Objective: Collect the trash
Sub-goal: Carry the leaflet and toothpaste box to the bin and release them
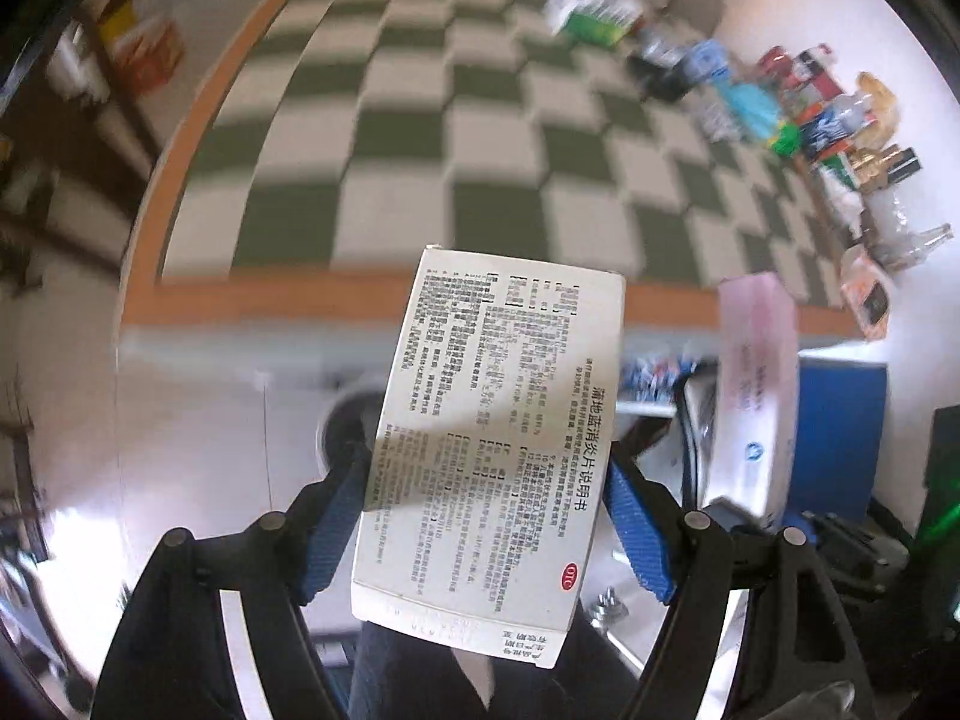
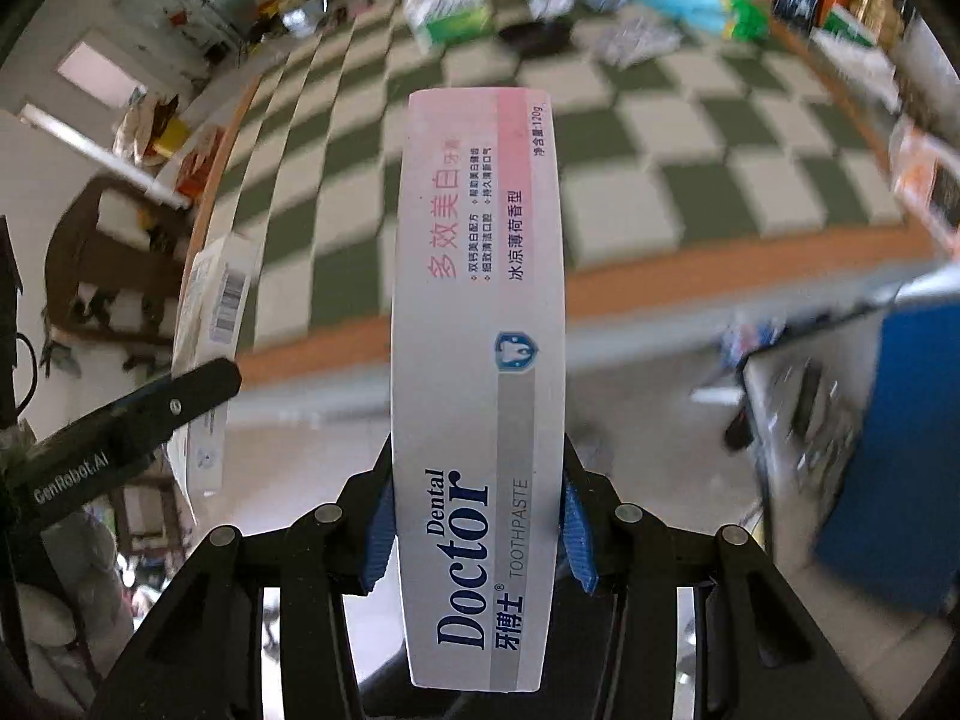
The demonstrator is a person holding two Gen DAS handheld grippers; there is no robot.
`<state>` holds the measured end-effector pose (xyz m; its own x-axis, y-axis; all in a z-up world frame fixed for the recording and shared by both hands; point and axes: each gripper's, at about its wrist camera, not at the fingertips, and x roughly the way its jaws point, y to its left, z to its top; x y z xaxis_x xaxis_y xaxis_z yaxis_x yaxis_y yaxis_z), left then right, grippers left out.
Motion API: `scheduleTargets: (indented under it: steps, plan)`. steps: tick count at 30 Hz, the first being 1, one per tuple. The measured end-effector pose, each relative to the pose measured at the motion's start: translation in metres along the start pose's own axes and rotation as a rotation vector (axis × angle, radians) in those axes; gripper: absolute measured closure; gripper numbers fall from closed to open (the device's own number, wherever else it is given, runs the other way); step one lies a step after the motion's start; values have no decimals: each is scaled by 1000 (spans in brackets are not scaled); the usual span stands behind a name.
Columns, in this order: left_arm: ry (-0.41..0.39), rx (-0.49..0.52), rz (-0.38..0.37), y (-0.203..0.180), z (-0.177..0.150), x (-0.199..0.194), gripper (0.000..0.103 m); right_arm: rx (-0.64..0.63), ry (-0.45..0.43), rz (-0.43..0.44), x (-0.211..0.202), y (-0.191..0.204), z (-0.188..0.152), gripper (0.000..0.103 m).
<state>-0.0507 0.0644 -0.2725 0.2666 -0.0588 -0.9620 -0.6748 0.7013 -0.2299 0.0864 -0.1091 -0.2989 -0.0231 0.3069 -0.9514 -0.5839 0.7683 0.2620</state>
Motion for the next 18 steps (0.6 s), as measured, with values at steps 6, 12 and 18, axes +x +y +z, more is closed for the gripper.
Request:
scheduleTargets:
  steps: [6, 12, 18]
  plan:
    - [164, -131, 23, 70, -58, 95, 28, -35, 207, 15, 96, 20, -80, 55]
    - [263, -290, 32, 146, -77, 236, 29, -54, 403, 24, 244, 11, -113, 55]
    - [352, -342, 4, 188, -72, 360, 28, -78, 513, 46, 402, 1, -117, 55]
